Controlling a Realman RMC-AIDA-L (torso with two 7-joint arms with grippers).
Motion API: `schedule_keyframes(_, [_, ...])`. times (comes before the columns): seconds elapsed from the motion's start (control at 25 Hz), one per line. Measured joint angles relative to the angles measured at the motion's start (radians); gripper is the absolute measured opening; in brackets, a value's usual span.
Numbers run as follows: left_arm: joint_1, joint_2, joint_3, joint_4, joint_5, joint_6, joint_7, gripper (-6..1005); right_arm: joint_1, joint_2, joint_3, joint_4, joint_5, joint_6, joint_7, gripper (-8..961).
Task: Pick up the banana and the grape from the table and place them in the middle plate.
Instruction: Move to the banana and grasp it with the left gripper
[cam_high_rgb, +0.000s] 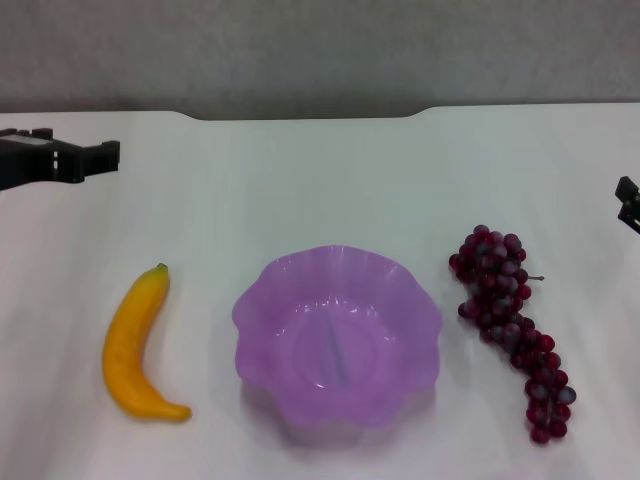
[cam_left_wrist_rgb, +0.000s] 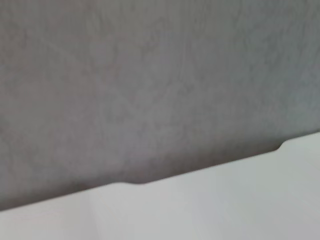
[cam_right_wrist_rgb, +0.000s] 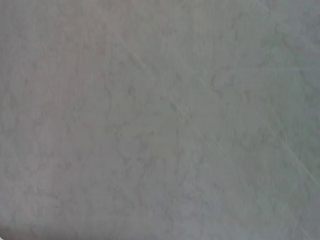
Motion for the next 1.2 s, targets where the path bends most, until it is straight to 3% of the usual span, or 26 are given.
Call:
schedule_keyframes(0.4, [-0.103, 0.0, 0.011, -0.005, 0.215, 0.212, -0.162, 815, 0.004, 0.0, -0.002, 0.0, 0.0, 0.0, 0.0, 879])
schedule_keyframes(0.72, [-0.163, -0.002, 0.012, -0.093, 0.237, 0.283, -0.168, 815, 0.006, 0.0, -0.004, -0.001, 0.0, -0.001, 0.0, 879])
schedule_keyframes(1.2, [-0.135, -0.001, 0.004, -0.082, 0.232, 0.217, -0.168, 814, 0.006, 0.0, -0.003, -0.003, 0.0, 0.0, 0.0, 880])
